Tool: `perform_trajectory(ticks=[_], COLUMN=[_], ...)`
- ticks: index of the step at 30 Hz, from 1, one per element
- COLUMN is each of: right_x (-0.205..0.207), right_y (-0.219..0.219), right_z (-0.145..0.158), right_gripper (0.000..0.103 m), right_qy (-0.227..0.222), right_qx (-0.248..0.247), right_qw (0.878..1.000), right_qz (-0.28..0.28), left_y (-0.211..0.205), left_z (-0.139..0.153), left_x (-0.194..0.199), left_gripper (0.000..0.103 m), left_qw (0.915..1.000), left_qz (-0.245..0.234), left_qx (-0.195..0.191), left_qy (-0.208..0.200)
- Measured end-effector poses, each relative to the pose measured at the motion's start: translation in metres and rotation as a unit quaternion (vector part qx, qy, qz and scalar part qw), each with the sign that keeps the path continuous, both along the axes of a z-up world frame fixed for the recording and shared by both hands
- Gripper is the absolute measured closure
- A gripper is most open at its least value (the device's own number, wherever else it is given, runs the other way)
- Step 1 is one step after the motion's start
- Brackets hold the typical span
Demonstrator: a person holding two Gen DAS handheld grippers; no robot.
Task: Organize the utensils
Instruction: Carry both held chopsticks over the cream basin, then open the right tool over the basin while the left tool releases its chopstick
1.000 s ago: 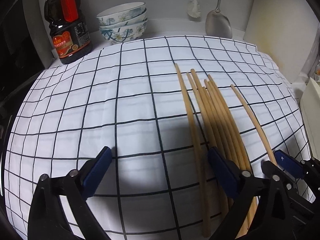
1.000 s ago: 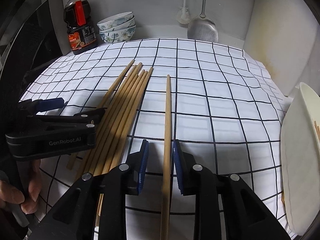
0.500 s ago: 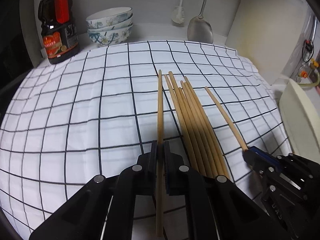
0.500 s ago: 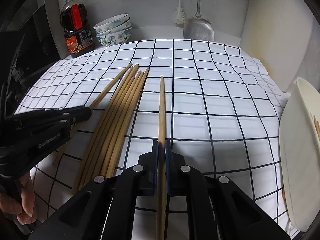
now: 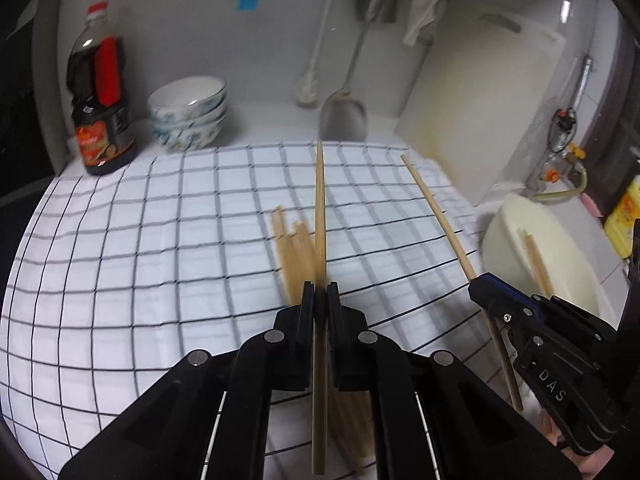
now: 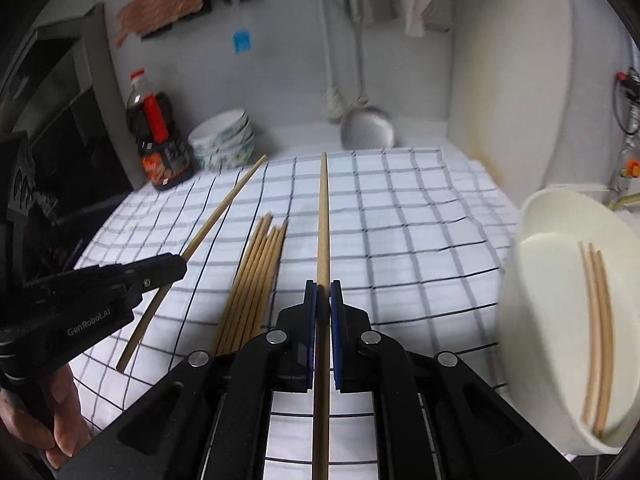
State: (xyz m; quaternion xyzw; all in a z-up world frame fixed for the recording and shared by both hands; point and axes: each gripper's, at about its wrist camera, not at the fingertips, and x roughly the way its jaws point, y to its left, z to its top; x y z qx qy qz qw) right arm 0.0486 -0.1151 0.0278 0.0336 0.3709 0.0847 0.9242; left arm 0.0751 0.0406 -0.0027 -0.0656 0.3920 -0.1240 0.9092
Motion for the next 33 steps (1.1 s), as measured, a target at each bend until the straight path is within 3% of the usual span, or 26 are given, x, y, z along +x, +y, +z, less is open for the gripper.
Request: perform_trajectory(ticks=[7,16,25,33], right_x=[-0.021,-0.036,-0.032,-0.026], right_y=[-0.083,-0.196,-0.23,-0.237], right_z=[0.032,0.038,0.01,-0.007], right_gripper=[0.097,0.097,0.097,0.096], right_qy=[-0.032,-0.02,0.031,0.064], right_qx=[0.014,0.049,0.045,0.051], right_qw=[0.996,0.978,0.969,0.964], right_qz=[-0.086,-0.201,-0.242,-0.252], left_y=[-0.076,-0.188,-0.264,-0.282], left_z=[0.029,0.038,0.012,-0.008], left_x=[0.005,0.019,0.032,0.044], left_gripper=[0.096,0.096,0.096,0.096], left_qw=[0.9965,0.9846,0.9752,0.9738], left_qz=[-0.079,-0.172,-0.216,-0.217], left_qx=[-0.022,-0.035,-0.023,-0.005], left_qy=[-0.017,-0.004,0.042,0.07])
